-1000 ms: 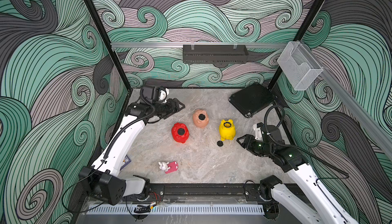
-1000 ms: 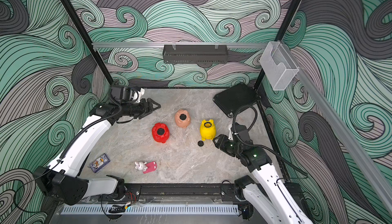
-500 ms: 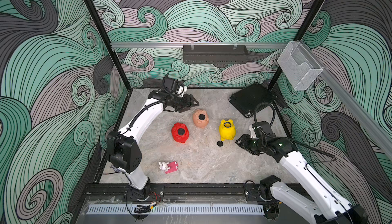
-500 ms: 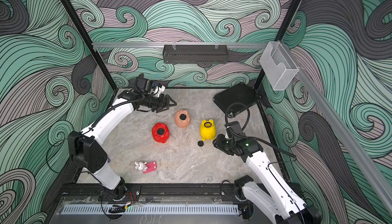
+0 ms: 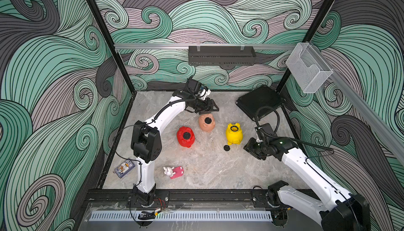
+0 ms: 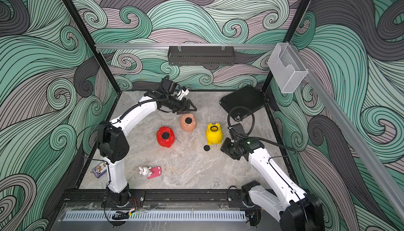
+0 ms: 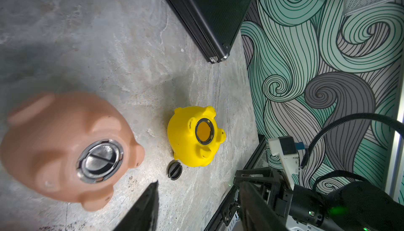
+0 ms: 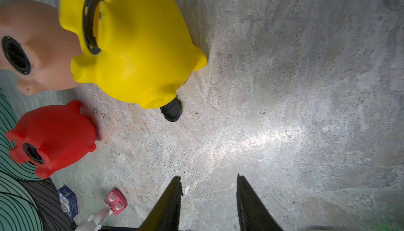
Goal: Close piggy banks
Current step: Adjust the piggy bank at the center of the board.
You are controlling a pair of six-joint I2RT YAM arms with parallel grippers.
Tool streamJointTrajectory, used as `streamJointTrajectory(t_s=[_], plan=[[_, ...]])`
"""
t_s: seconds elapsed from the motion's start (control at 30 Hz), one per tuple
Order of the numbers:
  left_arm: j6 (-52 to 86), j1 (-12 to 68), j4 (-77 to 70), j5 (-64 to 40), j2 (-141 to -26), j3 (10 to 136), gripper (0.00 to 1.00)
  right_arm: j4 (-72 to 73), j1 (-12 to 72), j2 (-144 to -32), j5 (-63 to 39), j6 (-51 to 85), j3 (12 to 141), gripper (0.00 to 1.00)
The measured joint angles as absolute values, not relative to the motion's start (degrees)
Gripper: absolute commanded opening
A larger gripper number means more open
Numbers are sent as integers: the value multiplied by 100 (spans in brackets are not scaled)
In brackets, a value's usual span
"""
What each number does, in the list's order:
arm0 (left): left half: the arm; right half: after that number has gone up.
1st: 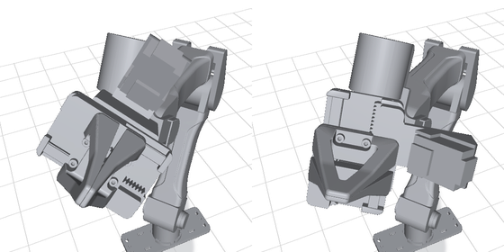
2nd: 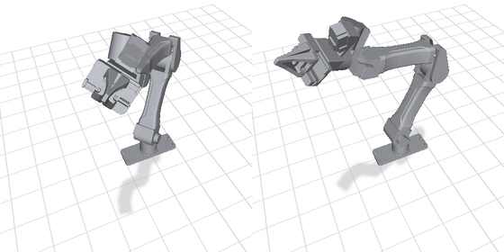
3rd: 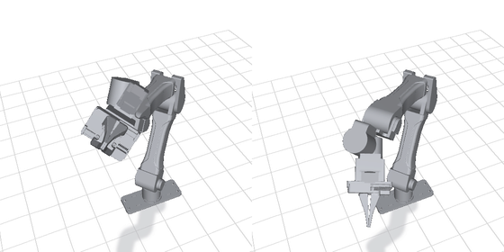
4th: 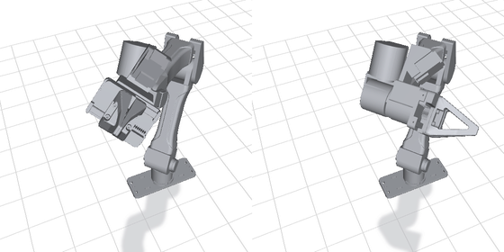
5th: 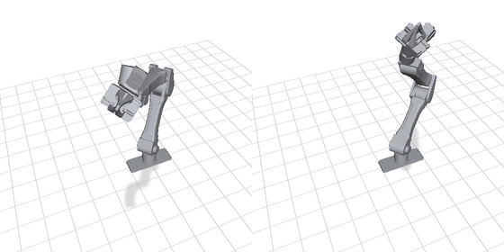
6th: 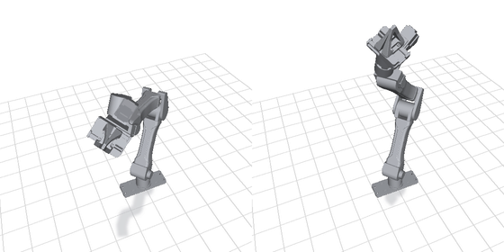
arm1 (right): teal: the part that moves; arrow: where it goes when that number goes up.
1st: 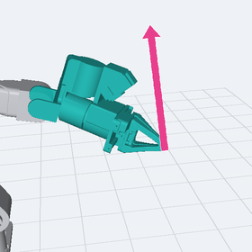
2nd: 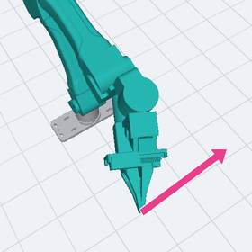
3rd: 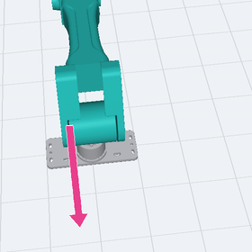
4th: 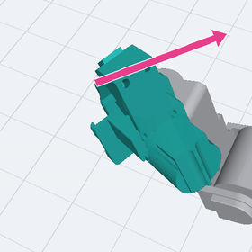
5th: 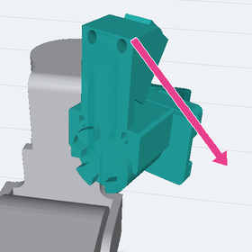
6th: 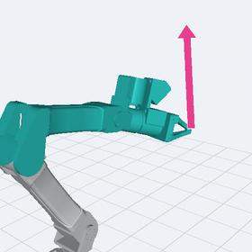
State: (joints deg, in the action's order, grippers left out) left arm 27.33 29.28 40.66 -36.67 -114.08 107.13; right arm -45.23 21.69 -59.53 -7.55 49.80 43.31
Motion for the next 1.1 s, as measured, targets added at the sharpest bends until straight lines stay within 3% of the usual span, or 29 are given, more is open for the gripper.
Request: streamJointTrajectory(t_s=[0.2, 0.5, 1.1], plan=[[2766, 3199, 3997, -3656, -12160, 11319, 46, -4471, 2163, -6353, -773, 4978, 4436, 41], [2801, 3374, 4010, -3640, -13161, 11909, 44, -4176, 2163, -6834, -808, 5164, 4436, 38], [2873, 3564, 4093, -3496, -13856, 12761, 35, -3811, 2156, -7463, -895, 5450, 4552, 35]])
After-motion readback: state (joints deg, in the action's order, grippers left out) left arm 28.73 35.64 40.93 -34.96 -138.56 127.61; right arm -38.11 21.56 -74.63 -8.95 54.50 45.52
